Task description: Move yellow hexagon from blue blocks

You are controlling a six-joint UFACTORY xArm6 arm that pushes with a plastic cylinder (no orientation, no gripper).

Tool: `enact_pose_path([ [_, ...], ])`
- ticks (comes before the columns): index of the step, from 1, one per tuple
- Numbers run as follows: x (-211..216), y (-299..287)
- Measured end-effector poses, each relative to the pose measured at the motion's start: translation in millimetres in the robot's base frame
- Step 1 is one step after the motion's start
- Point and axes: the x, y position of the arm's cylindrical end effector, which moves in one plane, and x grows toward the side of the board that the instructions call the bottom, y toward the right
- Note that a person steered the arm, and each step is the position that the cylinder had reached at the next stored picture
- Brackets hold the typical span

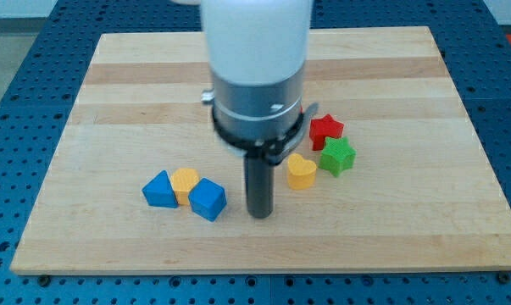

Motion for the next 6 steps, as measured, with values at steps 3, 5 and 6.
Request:
enact_pose_path([
  [3,-2,-96],
  [5,-36,-75],
  [6,-20,-87],
])
